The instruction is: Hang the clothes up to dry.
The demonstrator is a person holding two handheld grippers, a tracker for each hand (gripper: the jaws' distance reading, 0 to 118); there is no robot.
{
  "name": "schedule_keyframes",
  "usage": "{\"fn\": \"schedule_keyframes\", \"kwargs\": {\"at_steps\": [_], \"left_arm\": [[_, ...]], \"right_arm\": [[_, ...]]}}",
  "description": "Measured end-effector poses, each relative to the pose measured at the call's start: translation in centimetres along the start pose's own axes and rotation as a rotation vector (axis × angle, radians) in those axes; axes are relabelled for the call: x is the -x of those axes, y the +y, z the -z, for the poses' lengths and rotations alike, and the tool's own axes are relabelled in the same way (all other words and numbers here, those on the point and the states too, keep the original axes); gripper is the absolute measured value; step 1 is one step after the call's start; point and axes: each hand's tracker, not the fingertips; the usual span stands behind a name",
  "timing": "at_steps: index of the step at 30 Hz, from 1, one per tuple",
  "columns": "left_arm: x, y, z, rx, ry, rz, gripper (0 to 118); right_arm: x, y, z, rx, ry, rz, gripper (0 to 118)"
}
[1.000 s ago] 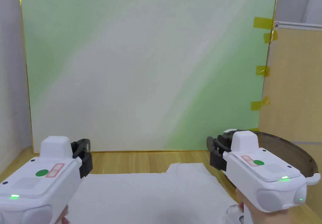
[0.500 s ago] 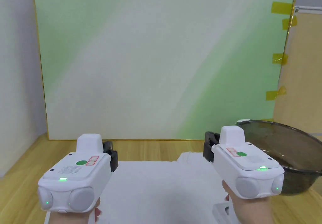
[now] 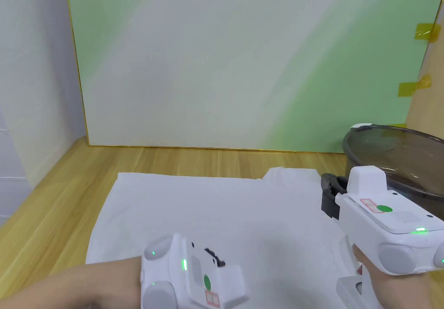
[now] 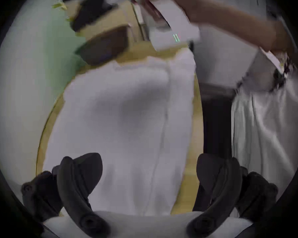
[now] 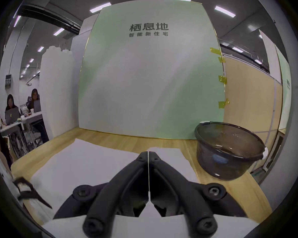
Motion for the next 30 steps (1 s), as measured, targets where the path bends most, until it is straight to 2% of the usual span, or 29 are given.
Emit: {"fn": "schedule_keyframes", "kwargs": {"at_steps": [2, 5, 7, 10, 12, 13, 15, 18, 20, 21, 24, 27, 30], "left_arm": [[-0.5, -0.5, 1.3, 0.004, -0.062, 0.030, 107], [-1.0, 0.5, 2.8, 0.045, -0.067, 0.026, 106], [-1.0, 0.8, 3.9, 0.045, -0.077, 0.042, 101], [-0.8, 1.4, 4.8, 0.062, -0.117, 0.030, 82], [-0.8, 1.7, 4.9, 0.074, -0.162, 0.034, 80], [-0.5, 1.9, 4.7, 0.079, -0.141, 0.028, 75], [0.3, 2.0, 4.7, 0.110, -0.221, -0.019, 60], [0.6, 2.2, 4.4, 0.116, -0.230, -0.031, 54], [1.3, 2.4, 4.3, 0.118, -0.202, -0.024, 27], [1.5, 2.2, 4.6, 0.126, -0.173, -0.031, 5], [2.0, 1.3, 4.2, 0.127, -0.205, -0.078, 5], [1.7, -0.1, 2.9, 0.120, -0.155, -0.084, 5], [2.4, -2.4, 0.8, 0.095, -0.119, -0.188, 5]], "right_arm": [[-0.5, -0.5, 0.0, 0.010, -0.006, 0.007, 0], [-1.0, -0.9, -0.1, 0.023, -0.014, 0.032, 0], [-1.3, -1.0, 0.0, 0.026, -0.011, 0.051, 0], [-1.3, -1.1, -0.2, 0.022, -0.015, 0.047, 0], [-1.4, -1.3, -0.3, 0.022, -0.016, 0.046, 0], [-1.4, -1.4, -0.3, 0.023, -0.013, 0.050, 0], [-1.6, -1.7, -0.2, 0.023, -0.013, 0.060, 0], [-1.8, -2.1, 0.0, 0.031, -0.016, 0.074, 0], [-1.8, -2.3, 0.1, 0.037, -0.011, 0.088, 0], [-1.8, -2.4, 0.1, 0.039, -0.011, 0.091, 0], [-1.8, -2.5, 0.3, 0.036, -0.010, 0.093, 0], [-2.0, -2.3, 0.6, 0.035, -0.008, 0.095, 0], [-2.2, -2.1, 0.9, 0.035, -0.002, 0.102, 0]]}}
